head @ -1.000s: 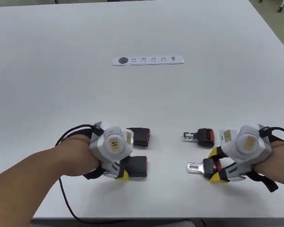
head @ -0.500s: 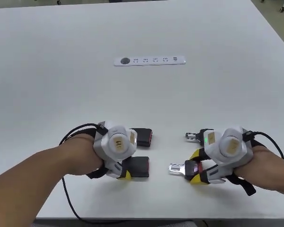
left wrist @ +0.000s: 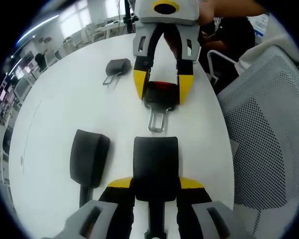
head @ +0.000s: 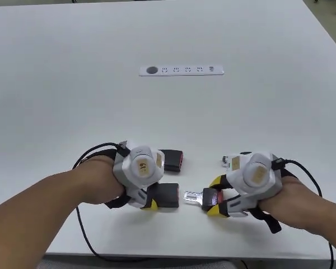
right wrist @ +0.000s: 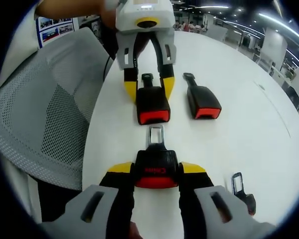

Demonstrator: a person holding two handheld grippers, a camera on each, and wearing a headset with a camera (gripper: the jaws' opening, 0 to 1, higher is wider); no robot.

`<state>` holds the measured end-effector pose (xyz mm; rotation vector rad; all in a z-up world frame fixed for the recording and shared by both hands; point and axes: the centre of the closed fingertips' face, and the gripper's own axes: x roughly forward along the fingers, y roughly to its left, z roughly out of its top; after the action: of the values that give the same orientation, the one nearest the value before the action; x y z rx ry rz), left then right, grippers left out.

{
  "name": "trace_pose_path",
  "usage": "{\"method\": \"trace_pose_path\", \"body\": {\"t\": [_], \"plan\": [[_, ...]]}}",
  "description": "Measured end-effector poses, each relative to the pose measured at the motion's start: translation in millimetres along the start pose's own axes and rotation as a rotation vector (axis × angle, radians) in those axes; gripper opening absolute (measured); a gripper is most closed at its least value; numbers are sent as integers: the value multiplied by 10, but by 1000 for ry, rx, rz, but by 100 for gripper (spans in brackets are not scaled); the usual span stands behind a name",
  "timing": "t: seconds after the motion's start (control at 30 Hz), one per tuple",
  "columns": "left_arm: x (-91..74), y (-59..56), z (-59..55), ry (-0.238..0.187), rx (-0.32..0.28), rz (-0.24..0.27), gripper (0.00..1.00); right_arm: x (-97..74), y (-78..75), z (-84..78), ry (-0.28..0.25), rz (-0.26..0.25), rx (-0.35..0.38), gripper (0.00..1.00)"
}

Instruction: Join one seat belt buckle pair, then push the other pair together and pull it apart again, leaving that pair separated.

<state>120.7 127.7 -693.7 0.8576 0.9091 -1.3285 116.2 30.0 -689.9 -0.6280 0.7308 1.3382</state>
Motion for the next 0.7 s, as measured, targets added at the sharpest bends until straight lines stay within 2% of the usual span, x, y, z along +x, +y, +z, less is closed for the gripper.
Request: {"method": "trace_pose_path", "body": {"t": [0.17,0.37,0.7], "plan": [[3,-10,9,4,3,-2,33,45,10,53,1,-4,-5,33],[9,-4,4,5,3,-4,33,61,23,108,44,1,-73,33],[13,-3,8,7,7,-6,33,113,9,152,46,14,-88,33]]}}
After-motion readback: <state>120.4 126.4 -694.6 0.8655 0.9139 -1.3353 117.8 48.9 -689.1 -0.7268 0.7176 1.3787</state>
